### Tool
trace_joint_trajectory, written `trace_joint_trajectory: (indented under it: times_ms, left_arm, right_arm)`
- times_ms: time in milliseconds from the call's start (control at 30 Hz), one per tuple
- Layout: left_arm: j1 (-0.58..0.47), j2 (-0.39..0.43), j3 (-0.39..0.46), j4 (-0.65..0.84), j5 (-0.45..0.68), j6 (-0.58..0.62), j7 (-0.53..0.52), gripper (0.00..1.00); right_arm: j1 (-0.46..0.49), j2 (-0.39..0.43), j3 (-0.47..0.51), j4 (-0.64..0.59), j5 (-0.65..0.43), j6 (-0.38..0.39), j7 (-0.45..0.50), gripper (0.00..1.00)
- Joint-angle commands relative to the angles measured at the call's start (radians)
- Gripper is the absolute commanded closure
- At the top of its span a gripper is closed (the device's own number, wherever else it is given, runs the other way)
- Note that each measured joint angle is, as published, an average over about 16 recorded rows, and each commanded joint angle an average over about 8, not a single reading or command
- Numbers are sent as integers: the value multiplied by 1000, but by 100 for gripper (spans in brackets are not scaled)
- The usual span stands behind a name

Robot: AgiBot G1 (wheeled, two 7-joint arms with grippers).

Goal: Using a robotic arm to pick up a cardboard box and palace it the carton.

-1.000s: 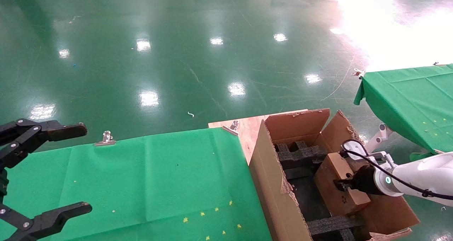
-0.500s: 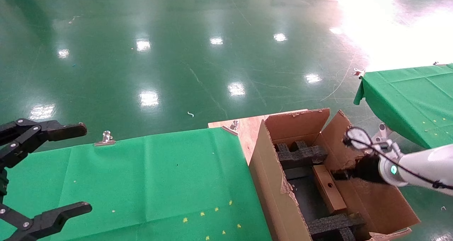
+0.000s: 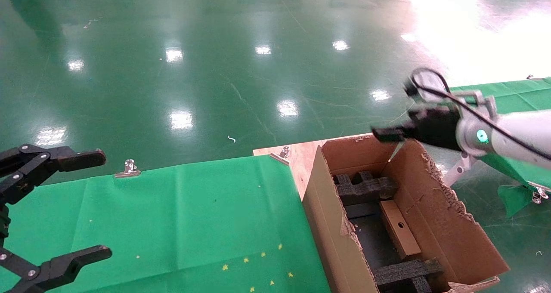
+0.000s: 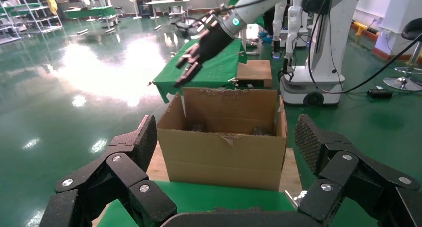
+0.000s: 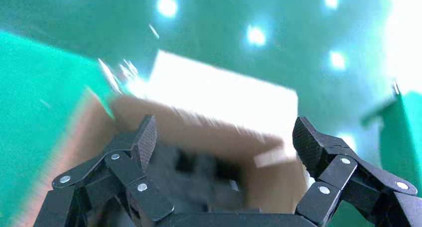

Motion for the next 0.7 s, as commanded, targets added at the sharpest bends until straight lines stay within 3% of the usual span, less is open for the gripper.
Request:
trace_joint_trajectory:
  times_ms: [33, 233, 333, 467, 700]
  left_arm:
    - [0, 0, 0, 0, 0, 0, 0, 0]
    - [0, 0, 0, 0, 0, 0, 0, 0]
    - [0, 0, 0, 0, 0, 0, 0, 0]
    - [0, 0, 0, 0, -1, -1, 0, 0]
    - [0, 0, 0, 0, -1, 0, 0, 0]
  right_arm:
    - [18, -3, 13, 19, 28, 30, -31, 0]
    - [54, -11, 58, 27, 291, -19, -258, 0]
    - [70, -9, 78, 29, 388, -67, -322, 0]
    - [79, -6, 89, 30, 437, -93, -342, 0]
    - [57, -11, 99, 26, 405, -92, -334, 0]
